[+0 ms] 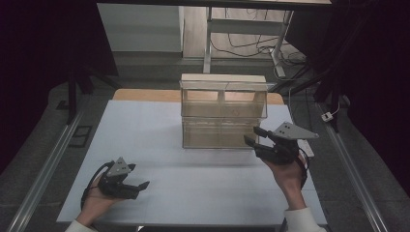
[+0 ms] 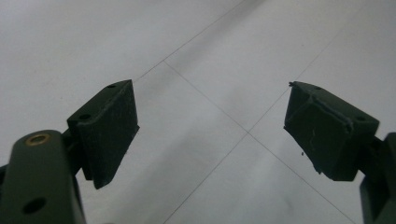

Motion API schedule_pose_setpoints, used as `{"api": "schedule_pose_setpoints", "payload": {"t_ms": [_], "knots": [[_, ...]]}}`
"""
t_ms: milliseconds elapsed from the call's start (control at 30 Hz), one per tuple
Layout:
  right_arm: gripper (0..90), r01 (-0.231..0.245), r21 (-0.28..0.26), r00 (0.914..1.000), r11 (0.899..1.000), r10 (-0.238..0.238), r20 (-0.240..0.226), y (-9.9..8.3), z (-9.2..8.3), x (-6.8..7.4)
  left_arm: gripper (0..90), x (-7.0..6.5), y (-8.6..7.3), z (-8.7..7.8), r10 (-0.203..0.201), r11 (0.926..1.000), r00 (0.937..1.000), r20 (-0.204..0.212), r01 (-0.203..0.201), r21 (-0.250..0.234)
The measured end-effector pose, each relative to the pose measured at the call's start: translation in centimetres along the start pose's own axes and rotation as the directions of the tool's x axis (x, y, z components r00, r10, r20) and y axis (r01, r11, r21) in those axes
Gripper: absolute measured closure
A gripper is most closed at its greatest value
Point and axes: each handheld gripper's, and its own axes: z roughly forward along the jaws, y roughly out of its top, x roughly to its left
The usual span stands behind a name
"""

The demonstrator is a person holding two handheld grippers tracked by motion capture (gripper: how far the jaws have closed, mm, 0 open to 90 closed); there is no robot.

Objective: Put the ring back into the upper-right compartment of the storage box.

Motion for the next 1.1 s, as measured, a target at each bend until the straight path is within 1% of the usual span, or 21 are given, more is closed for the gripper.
{"api": "schedule_pose_setpoints", "payload": {"t_ms": [233, 500, 600, 800, 933, 1100], "knots": [[47.6, -0.025, 0.051, 0.9994, 0.998, 0.024, 0.027, -3.0, -1.0, -0.5, 17.2, -0.1, 0.1, 0.1, 0.000, 1.0000, 1.0000, 0.002, 0.000, -0.001], [43.8, -0.046, 0.121, 0.9972, 0.992, 0.038, 0.065, -6.4, -1.9, -1.0, 17.2, -0.1, 0.1, 0.0, 0.000, 1.0000, 1.0000, 0.001, 0.000, -0.001], [42.6, -0.053, 0.138, 0.9963, 0.989, 0.043, 0.074, -7.8, -2.2, -1.1, 17.2, -0.1, 0.1, 0.0, 0.000, 1.0000, 1.0000, 0.000, 0.000, -0.001], [40.5, -0.047, 0.186, 0.9954, 0.981, 0.031, 0.091, -10.3, -2.8, -1.3, 17.1, -0.1, 0.1, 0.0, -0.005, 1.0000, 1.0000, 0.000, 0.005, -0.005], [39.6, -0.057, 0.201, 0.9947, 0.978, 0.038, 0.095, -11.8, -3.2, -1.4, 17.1, -0.1, 0.1, -0.1, -0.009, 0.9999, 1.0000, 0.000, 0.009, -0.009], [38.8, -0.047, 0.213, 0.9949, 0.976, 0.027, 0.097, -13.1, -3.4, -1.3, 17.2, -0.1, 0.0, -0.2, -0.009, 0.9998, 1.0000, -0.003, 0.009, -0.016]]}}
